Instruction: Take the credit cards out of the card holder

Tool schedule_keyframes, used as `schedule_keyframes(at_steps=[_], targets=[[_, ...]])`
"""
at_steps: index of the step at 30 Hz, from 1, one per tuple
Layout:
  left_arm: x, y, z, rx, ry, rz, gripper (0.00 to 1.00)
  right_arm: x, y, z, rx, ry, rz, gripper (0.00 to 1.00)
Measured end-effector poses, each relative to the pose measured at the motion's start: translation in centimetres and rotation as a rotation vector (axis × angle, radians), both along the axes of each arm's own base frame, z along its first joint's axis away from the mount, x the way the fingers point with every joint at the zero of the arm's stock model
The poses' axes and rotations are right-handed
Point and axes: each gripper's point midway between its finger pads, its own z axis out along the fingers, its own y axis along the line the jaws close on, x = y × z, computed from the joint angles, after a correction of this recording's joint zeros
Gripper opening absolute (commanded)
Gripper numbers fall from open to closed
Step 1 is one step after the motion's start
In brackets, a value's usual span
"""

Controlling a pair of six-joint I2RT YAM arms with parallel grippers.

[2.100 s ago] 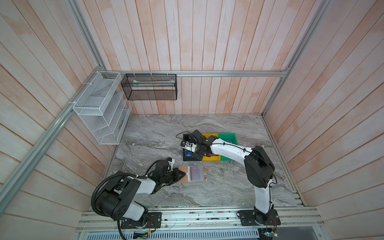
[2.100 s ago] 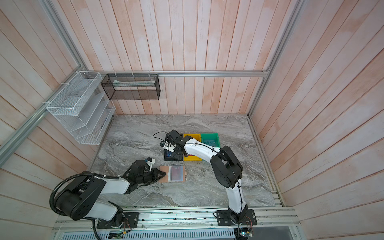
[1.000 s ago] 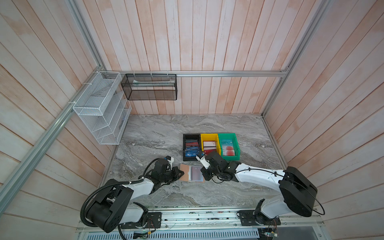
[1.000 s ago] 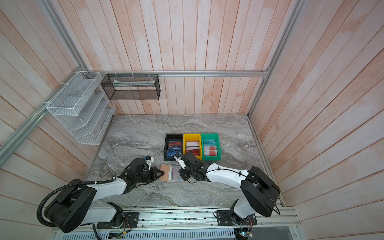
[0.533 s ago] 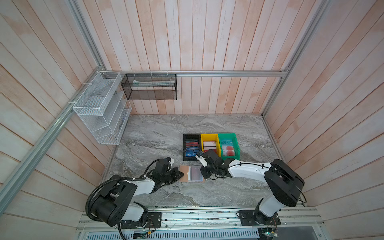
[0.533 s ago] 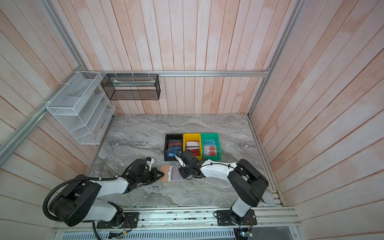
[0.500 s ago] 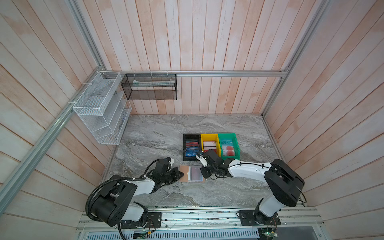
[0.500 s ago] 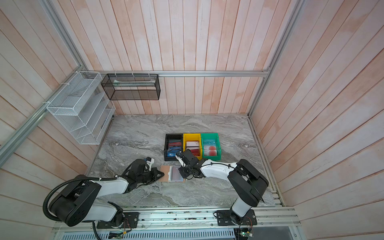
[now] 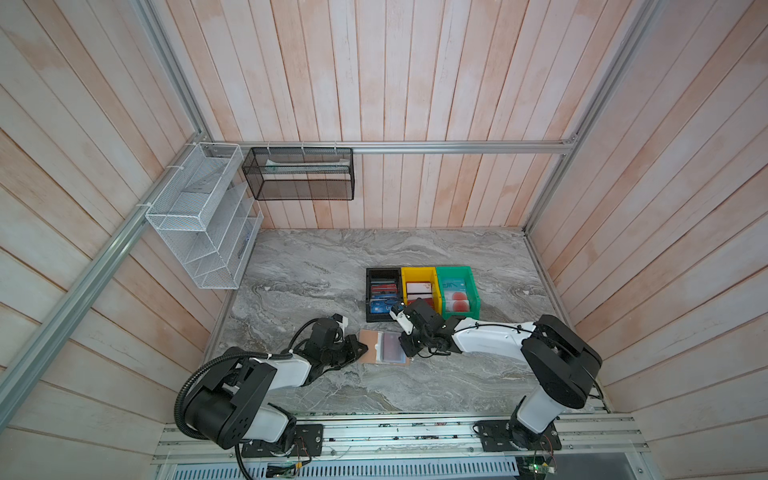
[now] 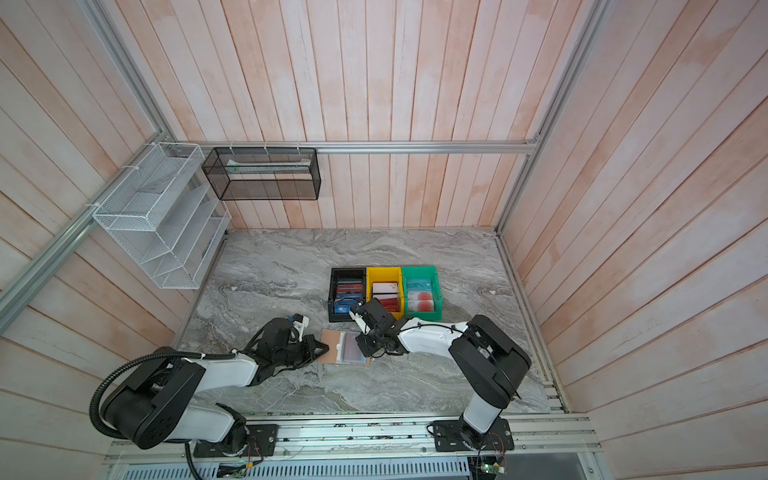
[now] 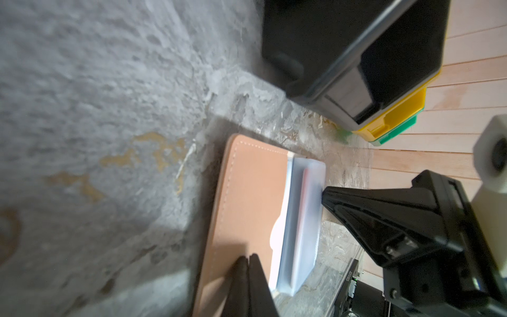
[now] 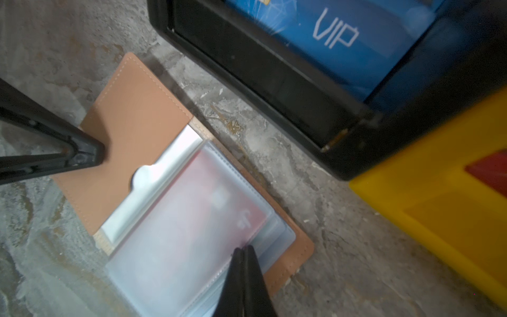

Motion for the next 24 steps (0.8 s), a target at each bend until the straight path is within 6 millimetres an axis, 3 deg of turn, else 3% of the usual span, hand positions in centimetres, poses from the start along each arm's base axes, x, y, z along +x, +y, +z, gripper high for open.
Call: schedule_keyframes(at_steps=[24], targets=[[0.1, -0.1, -0.2, 0.000, -0.006, -0.003, 0.06, -0.4, 2.6, -0.1, 0.027, 0.000, 0.030, 0.03]])
